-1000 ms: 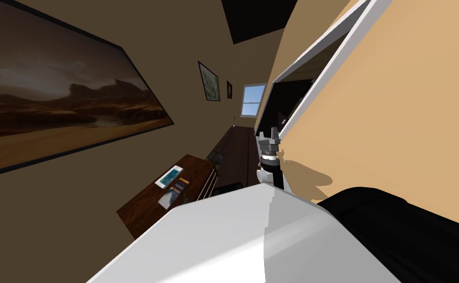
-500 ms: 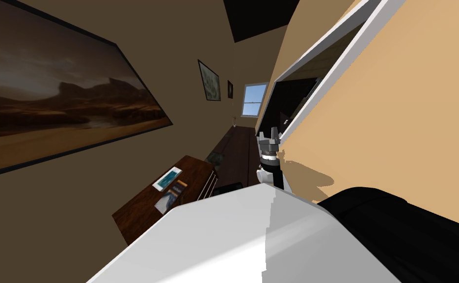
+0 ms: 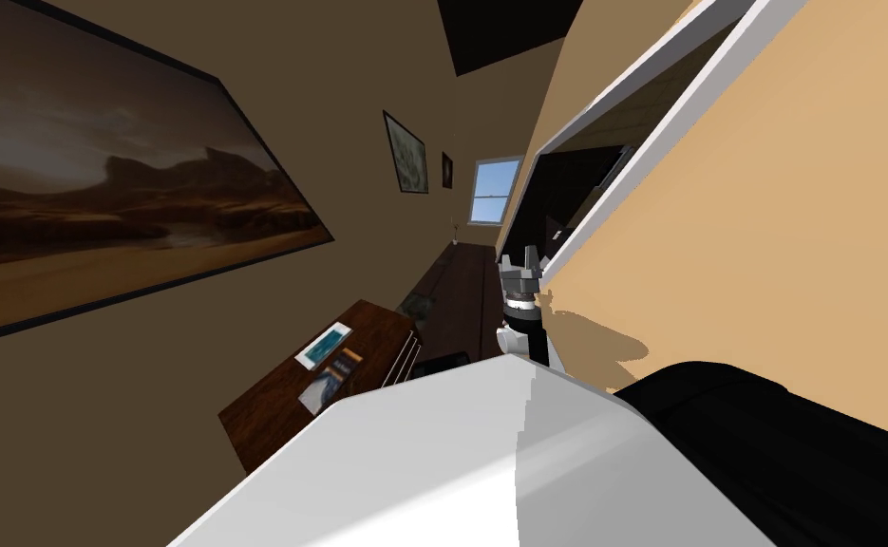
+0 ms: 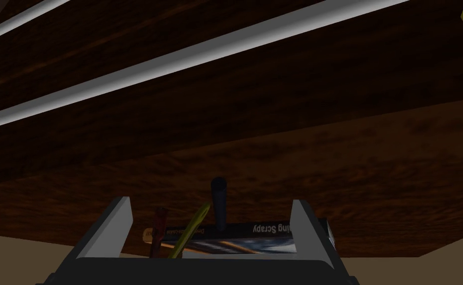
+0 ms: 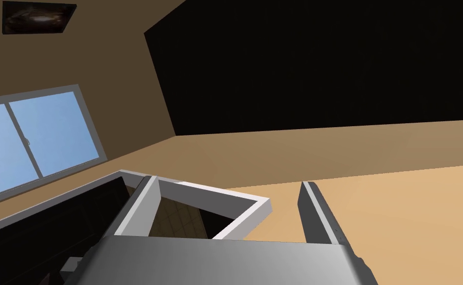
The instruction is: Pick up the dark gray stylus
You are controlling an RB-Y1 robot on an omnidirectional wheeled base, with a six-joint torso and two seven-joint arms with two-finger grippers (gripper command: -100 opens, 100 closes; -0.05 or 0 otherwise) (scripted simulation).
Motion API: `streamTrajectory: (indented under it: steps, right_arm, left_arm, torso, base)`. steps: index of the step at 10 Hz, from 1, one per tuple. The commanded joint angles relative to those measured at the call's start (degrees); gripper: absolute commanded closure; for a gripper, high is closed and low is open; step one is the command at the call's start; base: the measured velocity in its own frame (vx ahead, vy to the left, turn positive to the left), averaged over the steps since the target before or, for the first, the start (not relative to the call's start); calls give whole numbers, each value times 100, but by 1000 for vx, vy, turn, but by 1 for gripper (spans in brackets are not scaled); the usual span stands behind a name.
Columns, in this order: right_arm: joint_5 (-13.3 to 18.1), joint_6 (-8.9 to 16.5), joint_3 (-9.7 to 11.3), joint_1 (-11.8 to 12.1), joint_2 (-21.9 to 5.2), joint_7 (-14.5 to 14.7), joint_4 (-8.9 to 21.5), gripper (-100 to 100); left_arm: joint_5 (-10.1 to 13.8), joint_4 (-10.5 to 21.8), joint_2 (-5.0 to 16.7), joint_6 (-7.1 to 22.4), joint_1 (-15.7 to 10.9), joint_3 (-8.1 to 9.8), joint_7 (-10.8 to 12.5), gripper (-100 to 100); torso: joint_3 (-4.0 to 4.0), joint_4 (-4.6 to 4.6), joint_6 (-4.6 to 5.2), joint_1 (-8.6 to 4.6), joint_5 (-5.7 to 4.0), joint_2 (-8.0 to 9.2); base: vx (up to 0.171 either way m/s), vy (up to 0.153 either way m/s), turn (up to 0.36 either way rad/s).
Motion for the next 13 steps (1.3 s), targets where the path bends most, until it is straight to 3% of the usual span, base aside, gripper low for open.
streamTrajectory:
  steps: [1, 2, 9, 10, 11, 13]
  right_arm:
    - [0, 0, 0, 0, 0, 0, 0, 0]
    - [0, 0, 0, 0, 0, 0, 0, 0]
    - [0, 0, 0, 0, 0, 0, 0, 0]
    - [0, 0, 0, 0, 0, 0, 0, 0]
    - [0, 0, 0, 0, 0, 0, 0, 0]
    - [0, 0, 1, 0, 0, 0, 0, 0]
  left_arm:
    - [-79, 136, -170, 65, -236, 125, -209, -100]
    - [-79, 136, -170, 65, -236, 125, -209, -100]
    - [-281, 666, -537, 317, -1148, 383, -730, -100]
    - [-263, 670, -493, 273, -1104, 380, -681, -100]
    - [-267, 681, -499, 280, -1122, 384, -700, 100]
    - [-266, 678, -499, 278, -1121, 383, -698, 100]
  torso:
    - [0, 0, 0, 0, 0, 0]
    - [5, 2, 0, 9, 2, 9]
    - [5, 2, 0, 7, 2, 8]
    - [4, 2, 1, 11, 2, 7]
    - [2, 0, 0, 4, 1, 2]
    - [-4, -3, 0, 2, 3, -6]
  base:
    - [-55, 54, 106]
    - [-40, 45, 20]
    - [-38, 43, 67]
    - [-15, 26, 3]
    - [0, 0, 0]
    - [0, 0, 0]
